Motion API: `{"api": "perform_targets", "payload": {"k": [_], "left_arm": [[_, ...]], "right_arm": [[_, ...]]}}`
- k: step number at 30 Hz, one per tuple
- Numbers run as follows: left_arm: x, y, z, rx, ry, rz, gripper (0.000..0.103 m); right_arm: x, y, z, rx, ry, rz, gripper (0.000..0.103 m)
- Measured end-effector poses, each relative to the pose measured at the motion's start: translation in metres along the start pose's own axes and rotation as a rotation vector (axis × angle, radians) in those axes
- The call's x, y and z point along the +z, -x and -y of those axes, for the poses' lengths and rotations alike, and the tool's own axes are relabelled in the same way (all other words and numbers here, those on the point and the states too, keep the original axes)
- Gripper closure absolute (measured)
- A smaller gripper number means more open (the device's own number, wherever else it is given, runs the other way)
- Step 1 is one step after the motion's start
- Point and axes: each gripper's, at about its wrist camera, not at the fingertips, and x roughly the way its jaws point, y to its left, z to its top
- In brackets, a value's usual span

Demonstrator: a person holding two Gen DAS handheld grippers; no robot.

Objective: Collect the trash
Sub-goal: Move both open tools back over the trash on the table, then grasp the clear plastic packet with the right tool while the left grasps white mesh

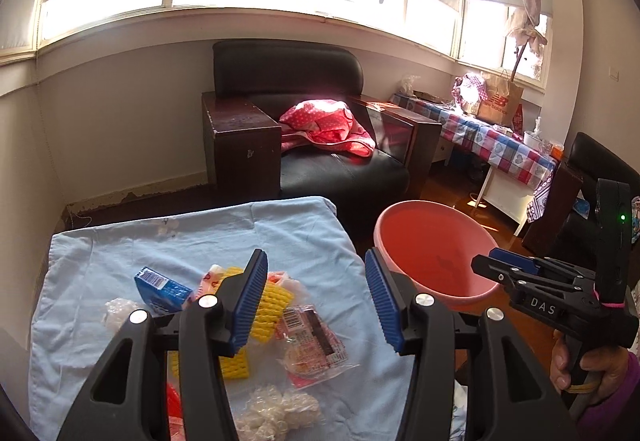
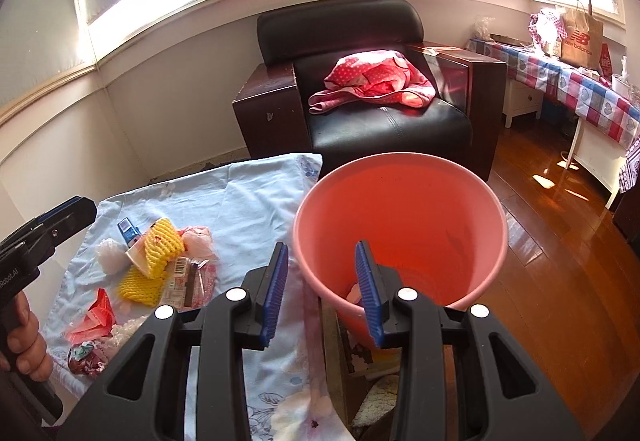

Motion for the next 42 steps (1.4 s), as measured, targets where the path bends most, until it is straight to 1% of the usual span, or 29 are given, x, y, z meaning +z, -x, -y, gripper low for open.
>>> {"api": "perform_targets", "payload": {"k": [5, 9, 14, 17, 19, 21, 24, 29, 31, 33, 35, 36, 37, 38, 42], "left_arm": [[-0.012, 0.027, -0.034, 0.046, 0.021, 0.013, 0.053], [-0.026, 0.046, -0.056, 0.058, 0.039, 0.009, 0.053], [-0.046, 0.059, -0.070, 0.032, 0.025, -0.030, 0.053], [-0.062, 0.063, -0.069, -0.009, 0.000, -0.066, 0.053], [-0.073, 0.061, -0.065, -0.063, -0.007, -0.106, 0.053], [-0.083, 0.051, -0.055, -0.092, -0.036, -0.154, 0.053], [-0.096, 0.037, -0.043, -0.097, -0.089, -0.206, 0.053], [-0.112, 0.013, -0.042, -0.074, -0.117, -0.279, 0.053], [-0.117, 0.006, -0.044, -0.073, -0.129, -0.298, 0.055], [-0.121, 0.000, -0.044, -0.059, -0.149, -0.311, 0.062], [-0.124, -0.004, -0.047, -0.064, -0.149, -0.323, 0.080], [-0.124, -0.005, -0.049, -0.072, -0.140, -0.324, 0.081], [-0.123, -0.003, -0.051, -0.079, -0.132, -0.316, 0.085], [-0.122, -0.002, -0.052, -0.083, -0.126, -0.307, 0.088], [-0.116, 0.003, -0.061, -0.111, -0.074, -0.285, 0.089]], "right_arm": [[-0.007, -0.005, -0.025, 0.046, 0.047, -0.026, 0.067], [-0.013, -0.006, -0.043, 0.082, 0.072, -0.044, 0.067], [-0.020, -0.011, -0.057, 0.105, 0.100, -0.075, 0.067], [-0.025, -0.015, -0.064, 0.120, 0.104, -0.096, 0.067], [-0.029, -0.018, -0.067, 0.126, 0.107, -0.111, 0.067], [-0.032, -0.023, -0.069, 0.132, 0.106, -0.128, 0.067], [-0.036, -0.028, -0.074, 0.152, 0.099, -0.158, 0.067], [-0.044, -0.037, -0.082, 0.165, 0.116, -0.193, 0.067], [-0.046, -0.043, -0.084, 0.174, 0.115, -0.212, 0.067], [-0.048, -0.050, -0.087, 0.189, 0.110, -0.231, 0.067], [-0.049, -0.059, -0.088, 0.204, 0.102, -0.255, 0.067], [-0.049, -0.063, -0.090, 0.212, 0.097, -0.268, 0.067], [-0.049, -0.067, -0.091, 0.220, 0.093, -0.278, 0.067], [-0.049, -0.070, -0.092, 0.231, 0.089, -0.288, 0.067], [-0.048, -0.085, -0.097, 0.248, 0.077, -0.319, 0.067]]}}
